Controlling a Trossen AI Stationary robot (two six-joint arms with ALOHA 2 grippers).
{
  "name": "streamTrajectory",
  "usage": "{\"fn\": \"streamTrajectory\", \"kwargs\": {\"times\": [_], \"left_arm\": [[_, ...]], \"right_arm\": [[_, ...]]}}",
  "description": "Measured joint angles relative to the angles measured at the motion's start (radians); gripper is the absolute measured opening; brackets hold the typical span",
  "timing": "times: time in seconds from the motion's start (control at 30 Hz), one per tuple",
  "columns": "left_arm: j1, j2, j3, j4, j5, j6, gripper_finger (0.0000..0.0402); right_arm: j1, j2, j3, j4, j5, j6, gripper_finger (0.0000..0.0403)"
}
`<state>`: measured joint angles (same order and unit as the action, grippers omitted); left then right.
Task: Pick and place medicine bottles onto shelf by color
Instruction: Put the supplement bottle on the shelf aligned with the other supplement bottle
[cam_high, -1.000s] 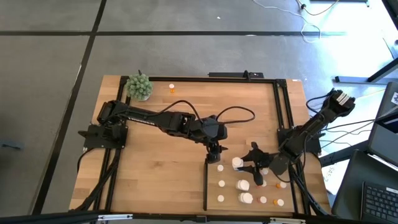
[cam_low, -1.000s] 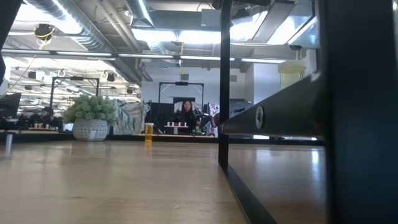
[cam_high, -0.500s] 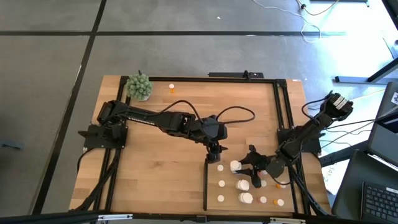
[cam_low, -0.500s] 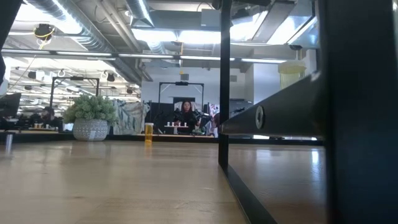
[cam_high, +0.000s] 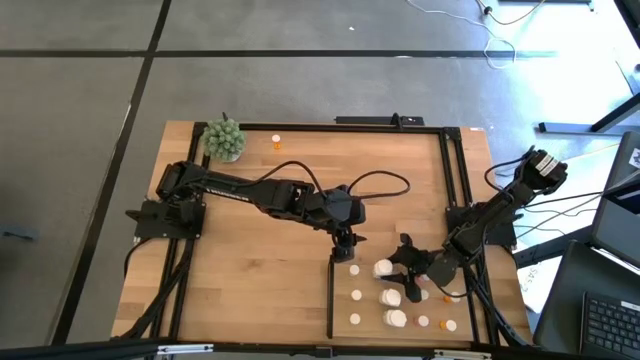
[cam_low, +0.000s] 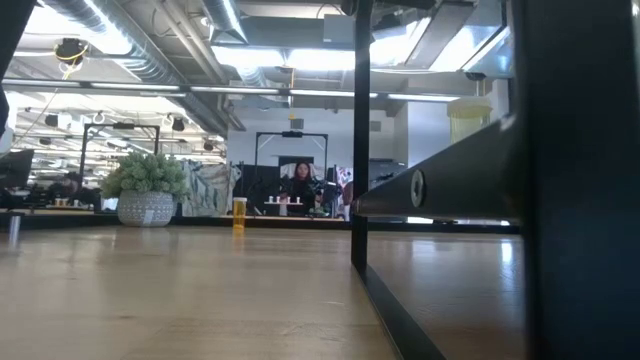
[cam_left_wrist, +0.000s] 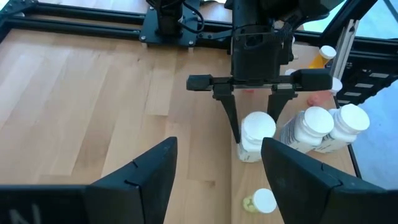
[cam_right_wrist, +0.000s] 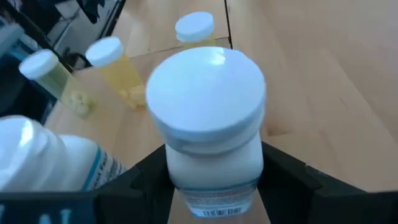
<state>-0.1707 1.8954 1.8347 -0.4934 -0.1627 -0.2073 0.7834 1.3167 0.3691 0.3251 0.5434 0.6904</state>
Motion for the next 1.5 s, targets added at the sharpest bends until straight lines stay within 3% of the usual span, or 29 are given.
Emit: {"fn": "streamTrajectory", "kwargs": {"times": [0.27,0.57,1.5], "left_arm": [[0.000,0.000,0.000,0.000,0.000,0.000,0.0227],[0.000,0.000,0.000,0.000,0.000,0.000,0.0227],[-0.003,0.000,-0.001,0.000,0.000,0.008,0.0229]], "right_arm": [[0.000,0.000,0.000,0.006,-0.009,-0.046,0.0230],[0.000,0.000,0.000,0.011,-0.155,-0.044,0.0244],[-0.004,-0.092,0.002,0.012,-0.145,-0.018,0.0244]]}}
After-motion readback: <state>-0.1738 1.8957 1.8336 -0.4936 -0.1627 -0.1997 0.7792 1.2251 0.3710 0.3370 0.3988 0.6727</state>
